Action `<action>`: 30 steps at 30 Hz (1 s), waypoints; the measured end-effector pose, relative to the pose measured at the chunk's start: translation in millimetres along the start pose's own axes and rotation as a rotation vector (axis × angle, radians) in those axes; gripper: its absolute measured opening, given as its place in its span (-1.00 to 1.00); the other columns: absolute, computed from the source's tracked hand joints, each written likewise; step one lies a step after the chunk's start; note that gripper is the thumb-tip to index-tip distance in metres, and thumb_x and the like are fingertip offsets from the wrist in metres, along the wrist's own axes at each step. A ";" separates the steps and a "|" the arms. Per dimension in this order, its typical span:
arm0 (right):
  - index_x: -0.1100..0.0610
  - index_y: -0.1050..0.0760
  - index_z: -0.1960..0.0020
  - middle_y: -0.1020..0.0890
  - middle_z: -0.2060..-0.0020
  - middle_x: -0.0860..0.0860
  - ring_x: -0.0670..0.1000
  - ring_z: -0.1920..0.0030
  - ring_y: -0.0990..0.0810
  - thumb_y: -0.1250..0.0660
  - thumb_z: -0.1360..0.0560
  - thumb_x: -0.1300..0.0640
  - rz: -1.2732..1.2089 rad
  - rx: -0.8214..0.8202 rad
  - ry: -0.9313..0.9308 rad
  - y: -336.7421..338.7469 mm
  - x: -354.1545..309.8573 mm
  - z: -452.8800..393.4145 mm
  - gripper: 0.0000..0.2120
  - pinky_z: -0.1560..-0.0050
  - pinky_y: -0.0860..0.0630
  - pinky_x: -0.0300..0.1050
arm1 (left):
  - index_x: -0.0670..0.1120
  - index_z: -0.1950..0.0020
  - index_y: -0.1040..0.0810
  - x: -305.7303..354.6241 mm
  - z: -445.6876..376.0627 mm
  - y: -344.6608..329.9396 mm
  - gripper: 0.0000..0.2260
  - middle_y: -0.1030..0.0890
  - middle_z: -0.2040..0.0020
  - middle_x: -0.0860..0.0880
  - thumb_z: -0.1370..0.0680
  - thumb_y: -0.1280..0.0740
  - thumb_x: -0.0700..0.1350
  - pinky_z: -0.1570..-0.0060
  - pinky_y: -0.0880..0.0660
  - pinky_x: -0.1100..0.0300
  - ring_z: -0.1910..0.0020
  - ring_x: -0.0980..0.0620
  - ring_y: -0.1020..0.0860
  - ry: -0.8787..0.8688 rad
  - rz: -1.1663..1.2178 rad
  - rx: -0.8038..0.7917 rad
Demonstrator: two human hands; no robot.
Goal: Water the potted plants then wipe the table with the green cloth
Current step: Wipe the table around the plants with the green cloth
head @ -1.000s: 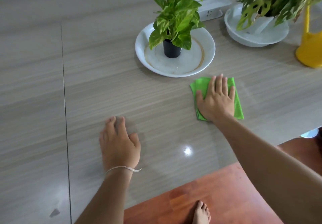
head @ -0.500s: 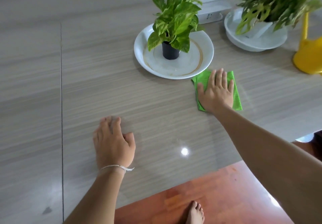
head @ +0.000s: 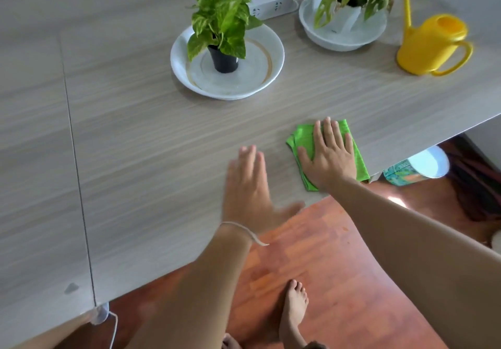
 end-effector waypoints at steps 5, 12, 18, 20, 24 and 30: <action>0.10 0.05 -0.65 0.02 -0.66 0.08 0.06 -0.64 0.11 0.16 -0.53 -0.36 -0.012 0.008 -0.092 7.0 31.8 -23.2 -0.17 -0.60 0.15 0.15 | -0.25 -0.63 0.03 24.3 -11.5 -27.7 0.31 0.11 -0.66 -0.21 -0.17 -0.22 0.61 -0.56 0.20 -0.24 -0.64 -0.18 0.22 -0.002 -0.182 -0.233; 0.11 0.08 -0.66 0.05 -0.66 0.08 0.06 -0.64 0.15 0.15 -0.56 -0.34 0.025 -0.009 -0.064 5.3 39.8 -35.8 -0.20 -0.60 0.18 0.16 | -0.24 -0.61 -0.12 21.7 -9.2 -40.9 0.12 -0.05 -0.66 -0.19 -0.27 -0.28 0.46 -0.58 0.07 -0.23 -0.65 -0.17 0.03 -0.013 -0.182 -0.131; 0.12 0.05 -0.65 0.02 -0.66 0.08 0.06 -0.64 0.12 0.14 -0.55 -0.34 0.025 0.016 -0.041 6.3 42.9 -54.2 -0.18 -0.60 0.15 0.16 | -0.21 -0.62 -0.12 23.5 -10.4 -33.0 -0.01 -0.06 -0.66 -0.17 -0.47 -0.06 0.52 -0.59 0.08 -0.20 -0.66 -0.13 0.06 0.004 -0.130 -0.112; 0.11 0.05 -0.65 0.02 -0.66 0.07 0.06 -0.64 0.12 0.12 -0.56 -0.33 0.025 0.012 -0.031 6.6 43.4 -63.3 -0.20 -0.60 0.15 0.17 | -0.20 -0.62 -0.13 23.1 -10.9 -33.3 -0.09 -0.09 -0.66 -0.16 -0.52 -0.07 0.46 -0.59 0.07 -0.19 -0.65 -0.11 0.03 0.014 -0.113 -0.095; 0.10 0.06 -0.66 0.04 -0.66 0.07 0.06 -0.64 0.14 0.10 -0.57 -0.33 0.032 0.002 -0.019 7.4 44.3 -79.7 -0.21 -0.60 0.16 0.16 | -0.21 -0.59 -0.21 27.0 -14.9 -36.6 -0.17 -0.21 -0.62 -0.16 -0.54 -0.15 0.37 -0.57 0.03 -0.14 -0.63 -0.13 -0.12 0.055 -0.110 -0.052; 0.10 0.08 -0.66 0.05 -0.66 0.07 0.06 -0.64 0.15 0.12 -0.56 -0.33 0.028 -0.006 0.001 10.0 42.5 -118.6 -0.20 -0.60 0.17 0.17 | -0.24 -0.58 -0.25 31.7 -17.3 -43.7 -0.20 -0.29 -0.59 -0.16 -0.54 -0.20 0.31 -0.55 -0.09 -0.16 -0.58 -0.15 -0.24 0.104 -0.089 0.017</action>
Point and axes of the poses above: each hand's wrist, its own z-axis away from the middle knuckle, its own y-axis out of the back of the hand, x = y × z, the point moved 1 cm from there along -z, towards the middle knuckle
